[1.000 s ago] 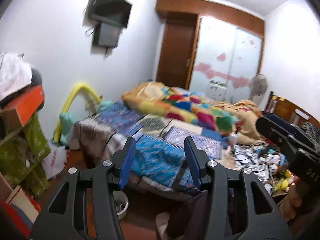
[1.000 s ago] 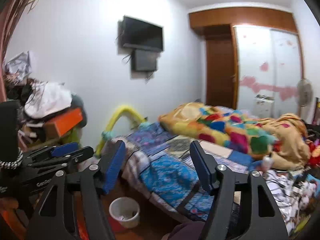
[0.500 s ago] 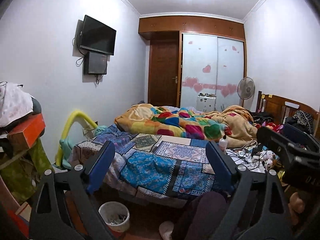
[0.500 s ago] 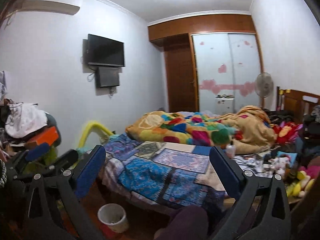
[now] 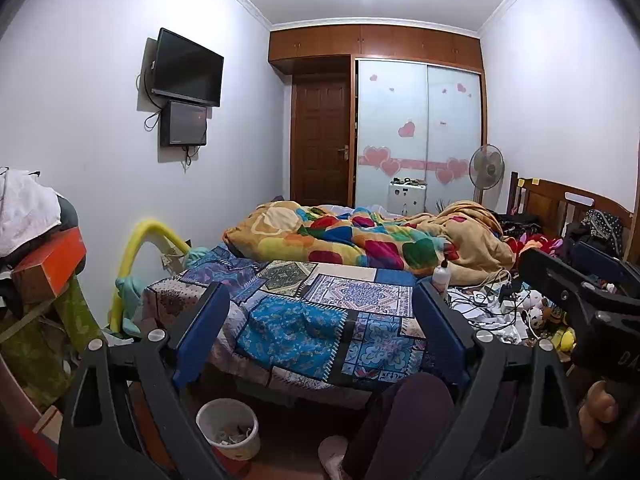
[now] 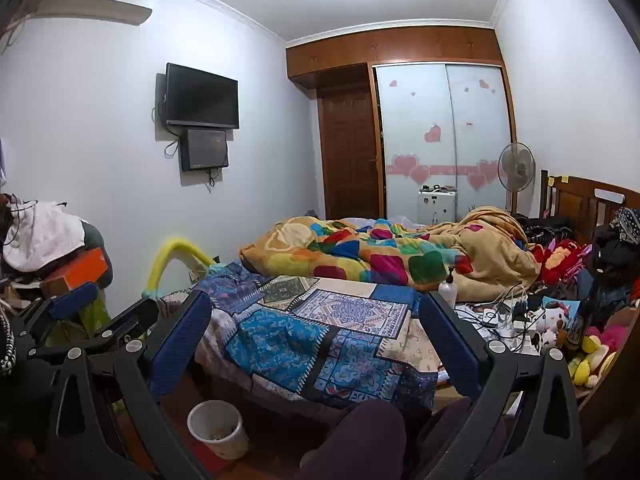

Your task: Collect trash

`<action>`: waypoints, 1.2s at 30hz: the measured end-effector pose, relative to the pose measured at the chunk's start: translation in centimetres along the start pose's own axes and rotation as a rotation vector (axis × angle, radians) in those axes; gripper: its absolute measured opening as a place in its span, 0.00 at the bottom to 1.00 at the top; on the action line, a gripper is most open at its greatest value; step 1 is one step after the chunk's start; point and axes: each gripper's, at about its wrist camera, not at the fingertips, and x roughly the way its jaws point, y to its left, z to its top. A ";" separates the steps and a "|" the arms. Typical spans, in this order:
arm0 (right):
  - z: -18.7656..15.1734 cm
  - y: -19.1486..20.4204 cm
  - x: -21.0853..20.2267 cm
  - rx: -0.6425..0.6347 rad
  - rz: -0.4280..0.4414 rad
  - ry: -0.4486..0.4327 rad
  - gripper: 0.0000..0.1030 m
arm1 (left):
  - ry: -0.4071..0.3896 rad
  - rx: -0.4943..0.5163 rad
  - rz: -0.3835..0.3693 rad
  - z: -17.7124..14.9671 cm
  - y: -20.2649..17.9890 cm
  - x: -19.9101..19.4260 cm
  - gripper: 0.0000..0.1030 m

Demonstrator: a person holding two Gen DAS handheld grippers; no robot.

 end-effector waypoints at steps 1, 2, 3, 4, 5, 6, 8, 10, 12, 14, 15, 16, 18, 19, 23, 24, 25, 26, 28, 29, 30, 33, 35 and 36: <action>0.0 0.0 0.1 -0.003 0.000 0.002 1.00 | 0.000 0.000 0.001 0.0 0.0 0.0 0.90; 0.0 0.0 0.0 -0.002 0.000 0.002 1.00 | 0.000 0.001 0.003 -0.1 0.0 0.0 0.90; -0.2 0.2 0.1 -0.004 0.000 0.005 1.00 | 0.000 0.001 0.005 0.0 0.1 0.0 0.90; -0.1 0.1 0.1 -0.005 0.002 0.009 1.00 | 0.002 0.001 0.007 -0.1 0.1 0.0 0.90; -0.3 0.0 0.2 -0.007 0.005 0.014 1.00 | 0.004 -0.001 0.009 -0.2 0.2 0.1 0.90; -0.5 0.0 0.3 -0.008 0.009 0.019 1.00 | 0.009 -0.005 0.010 -0.3 0.4 0.2 0.90; -0.6 -0.1 0.4 -0.010 0.015 0.030 1.00 | 0.015 -0.011 0.010 -0.4 0.4 0.2 0.90; -0.7 -0.1 0.6 -0.014 0.020 0.038 1.00 | 0.024 -0.018 0.012 -0.6 0.6 0.3 0.90; -0.7 -0.2 0.7 -0.018 0.022 0.043 1.00 | 0.030 -0.023 0.014 -0.7 0.8 0.5 0.90; -0.6 -0.2 0.7 -0.020 0.024 0.047 1.00 | 0.034 -0.028 0.017 -0.7 0.9 0.6 0.90; -0.6 -0.3 0.6 -0.021 0.026 0.049 1.00 | 0.034 -0.030 0.018 -0.8 0.9 0.5 0.90; -0.6 -0.3 0.7 -0.022 0.027 0.050 1.00 | 0.035 -0.033 0.018 -0.8 1.0 0.5 0.90; -0.5 -0.2 0.7 -0.024 0.029 0.052 1.00 | 0.035 -0.032 0.016 -0.8 1.1 0.5 0.90; -0.5 -0.2 0.8 -0.024 0.028 0.052 1.00 | 0.035 -0.031 0.018 -0.8 1.1 0.5 0.90; -0.4 -0.1 0.7 -0.023 0.029 0.052 1.00 | 0.036 -0.032 0.020 -0.8 1.2 0.5 0.90; -0.5 -0.1 0.7 -0.024 0.028 0.052 1.00 | 0.036 -0.033 0.020 -0.8 1.2 0.5 0.90; -0.5 -0.1 0.7 -0.024 0.027 0.054 1.00 | 0.035 -0.033 0.020 -0.8 1.2 0.5 0.90; -0.5 0.0 0.7 -0.024 0.027 0.054 1.00 | 0.036 -0.035 0.020 -0.8 1.2 0.5 0.90; -0.4 -0.2 0.7 -0.027 0.033 0.056 1.00 | 0.036 -0.033 0.019 -0.8 1.3 0.5 0.90; -0.4 -0.2 0.6 -0.028 0.033 0.056 1.00 | 0.036 -0.033 0.020 -0.8 1.3 0.5 0.90; -0.4 -0.3 0.6 -0.029 0.035 0.058 1.00 | 0.037 -0.033 0.022 -0.9 1.0 0.5 0.90; -0.4 -0.5 1.0 -0.035 0.046 0.062 1.00 | 0.038 -0.034 0.023 -0.9 0.9 0.6 0.90; -0.4 -0.6 0.9 -0.038 0.048 0.063 1.00 | 0.037 -0.035 0.022 -1.0 0.9 0.5 0.90; -0.4 -0.5 1.0 -0.037 0.047 0.063 1.00 | 0.037 -0.034 0.023 -0.9 0.9 0.6 0.90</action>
